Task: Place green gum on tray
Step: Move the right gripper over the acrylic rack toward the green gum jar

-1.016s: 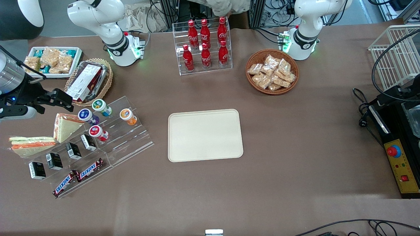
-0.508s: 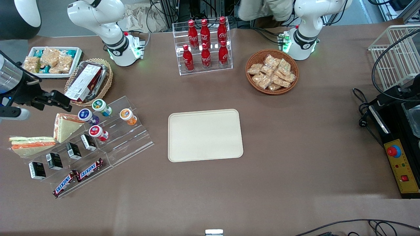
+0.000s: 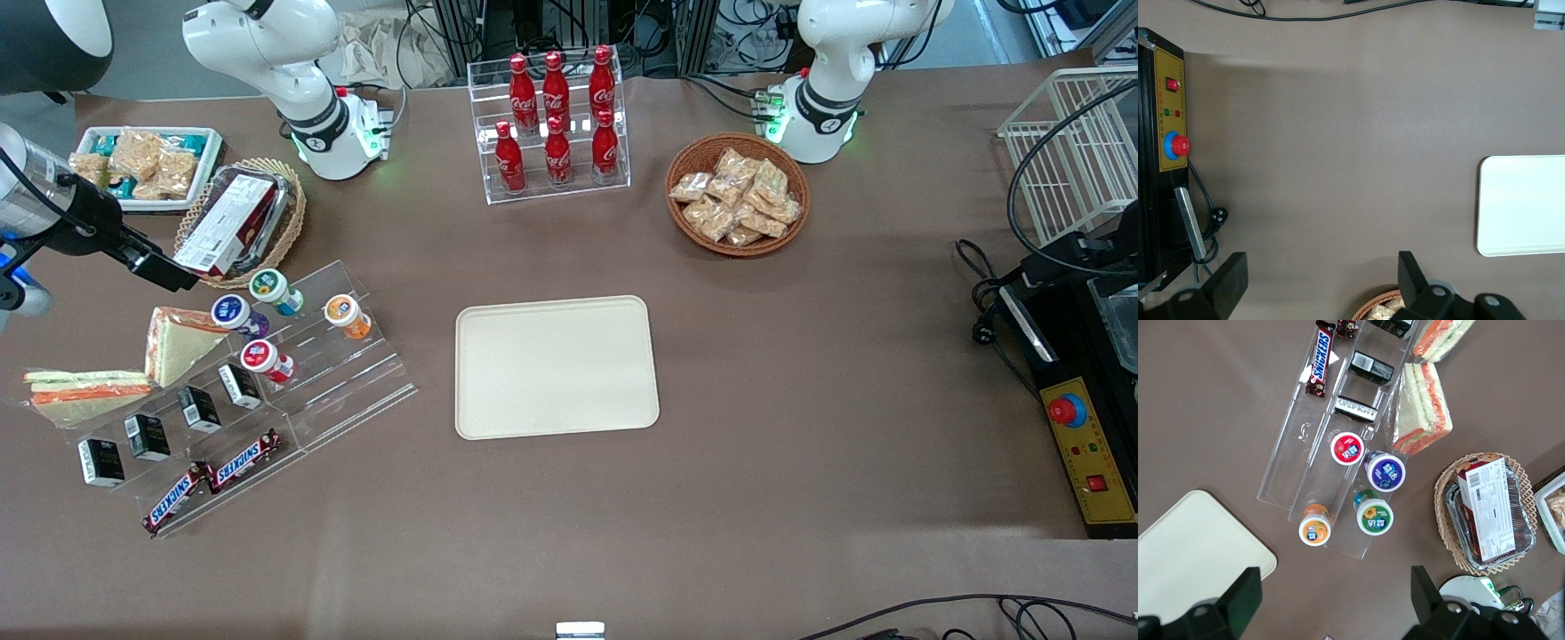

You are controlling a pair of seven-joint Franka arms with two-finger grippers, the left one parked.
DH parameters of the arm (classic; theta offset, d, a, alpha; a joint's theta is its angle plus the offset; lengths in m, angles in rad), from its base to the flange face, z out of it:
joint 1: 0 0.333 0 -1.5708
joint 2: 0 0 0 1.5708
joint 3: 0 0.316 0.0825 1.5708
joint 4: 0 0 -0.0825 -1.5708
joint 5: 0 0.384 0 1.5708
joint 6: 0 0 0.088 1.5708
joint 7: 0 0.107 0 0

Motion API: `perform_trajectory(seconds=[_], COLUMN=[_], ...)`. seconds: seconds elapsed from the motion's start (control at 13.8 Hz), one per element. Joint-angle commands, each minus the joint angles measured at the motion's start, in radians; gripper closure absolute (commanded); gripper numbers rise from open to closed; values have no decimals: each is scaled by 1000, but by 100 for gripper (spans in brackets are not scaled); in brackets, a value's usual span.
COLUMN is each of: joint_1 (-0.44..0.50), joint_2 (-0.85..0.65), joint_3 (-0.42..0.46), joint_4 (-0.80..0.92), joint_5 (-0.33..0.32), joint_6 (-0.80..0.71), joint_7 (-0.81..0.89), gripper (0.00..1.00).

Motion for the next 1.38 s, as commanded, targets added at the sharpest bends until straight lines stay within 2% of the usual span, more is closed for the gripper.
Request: perform_trajectory(seconds=[0.0,0.22,0.58,0.94,1.31], joint_1=[-3,-3,-3,-5,-6], joint_2=[-131,-257,-335,-320,-300], joint_3=[1,1,-1,-5,-5], joint_4=[-203,-441,-678,-784,-857], joint_5=[10,10,10,10,10], joint_6=[112,275,442,591,661], joint_7=[21,21,18,18,18], gripper=[0,0,0,0,0])
